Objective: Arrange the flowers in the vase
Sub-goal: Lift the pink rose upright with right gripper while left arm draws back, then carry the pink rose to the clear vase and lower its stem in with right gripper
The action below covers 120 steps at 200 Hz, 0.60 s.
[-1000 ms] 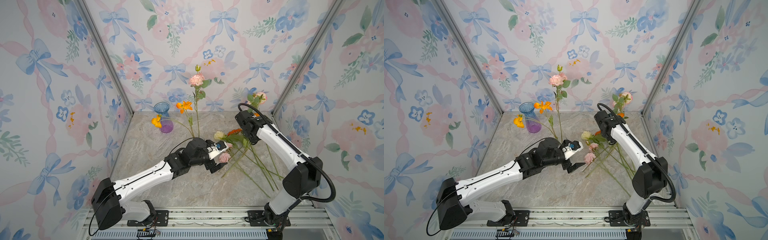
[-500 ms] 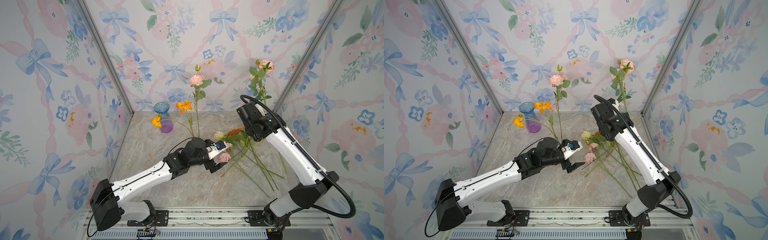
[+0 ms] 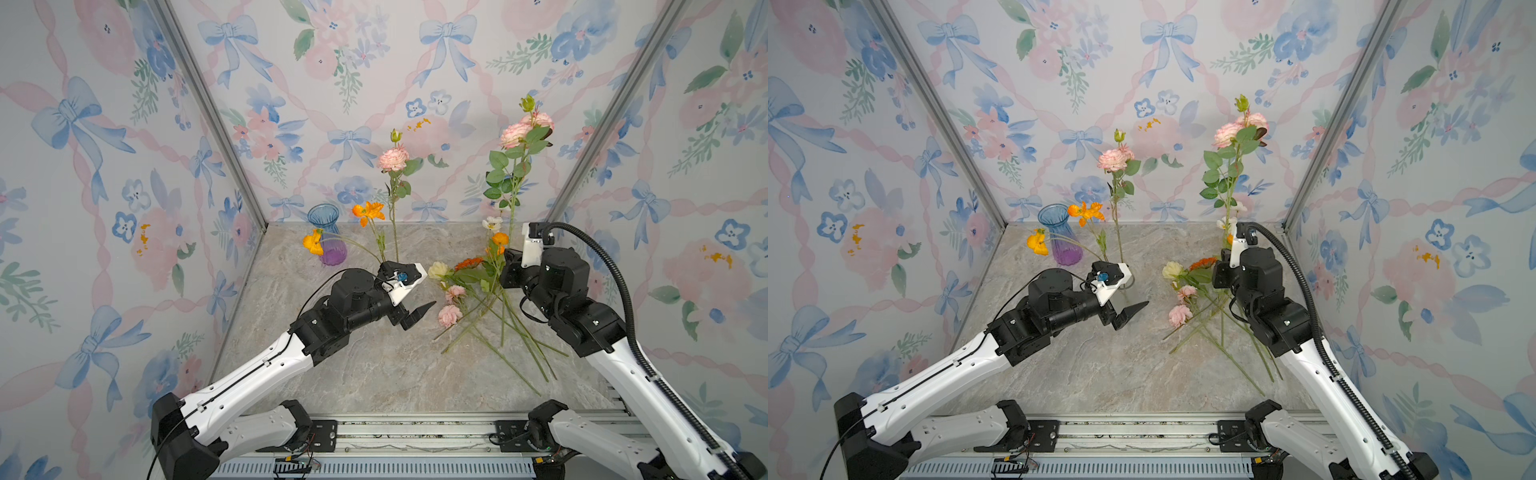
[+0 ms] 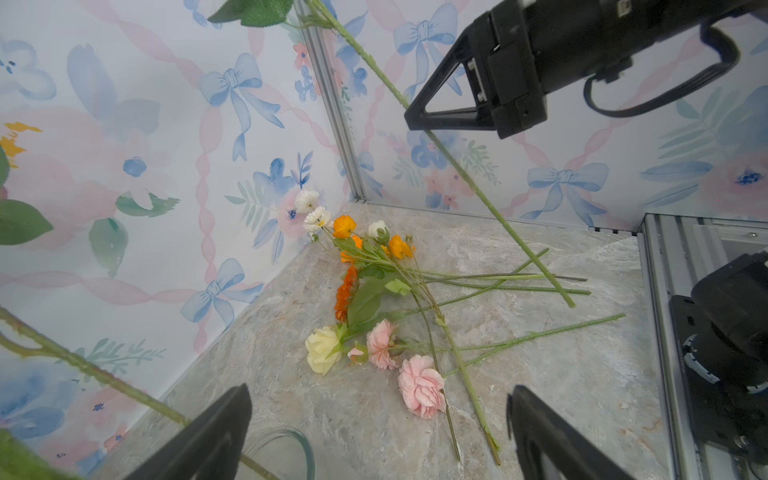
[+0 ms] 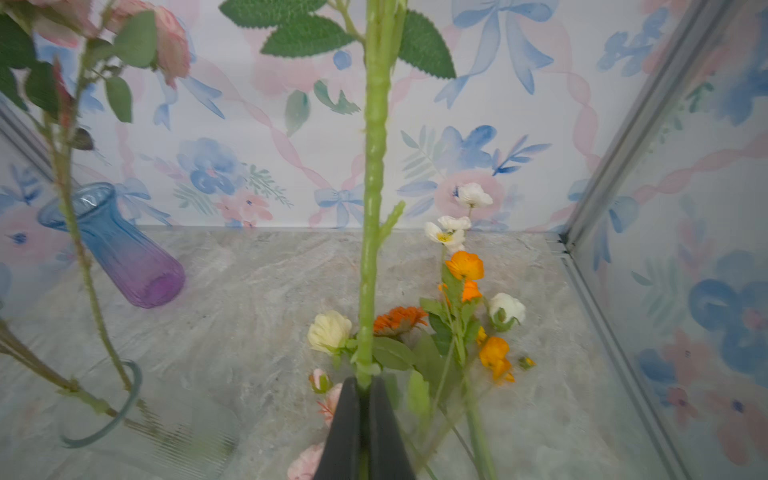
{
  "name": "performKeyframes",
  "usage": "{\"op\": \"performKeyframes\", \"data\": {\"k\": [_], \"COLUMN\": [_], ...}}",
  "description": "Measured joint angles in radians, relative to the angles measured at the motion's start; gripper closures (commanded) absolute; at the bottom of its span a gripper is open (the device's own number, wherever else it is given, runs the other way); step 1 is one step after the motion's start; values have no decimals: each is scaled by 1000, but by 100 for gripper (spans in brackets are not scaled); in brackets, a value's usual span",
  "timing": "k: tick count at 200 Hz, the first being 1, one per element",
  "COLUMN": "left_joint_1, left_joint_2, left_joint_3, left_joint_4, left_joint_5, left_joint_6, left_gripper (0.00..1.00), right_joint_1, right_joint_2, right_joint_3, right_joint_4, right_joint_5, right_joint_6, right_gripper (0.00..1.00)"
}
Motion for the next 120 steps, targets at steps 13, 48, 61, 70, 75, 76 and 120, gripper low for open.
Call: {"op": "performKeyframes", "data": {"k": [13,48,61,70,75,76,120], "left_joint_1": [0,1,4,7,8,10,51], "left_joint_2": [-41,-188,-222,-236,-240,-241,-270], "left_joint_3": [-38,-158,-183,-195,-200,-200,-226], "left_joint_4": [1,0,1,1,2,2,45], "left_joint_5": [-29,-119,-142,-156,-163,-165,-208], "left_joint_6": [3,-2,-6,-11,-13,-13,-46], "left_gripper": [2,2,2,2,2,2,2], "right_joint_1": [2,76,127,158,172,174,251], "right_joint_2": [13,69,100,129,145,148,298], "right_joint_3": [-17,-43,-51,-54,-54,-54,-38], "right_joint_4": [100,384,498,580,618,625,856], "right_joint_5": [-72,-162,-163,-163,-160,-160,-121], "right_joint_6": [41,109,114,119,120,120,134], "right_gripper": [100,100,100,100,100,100,100]}}
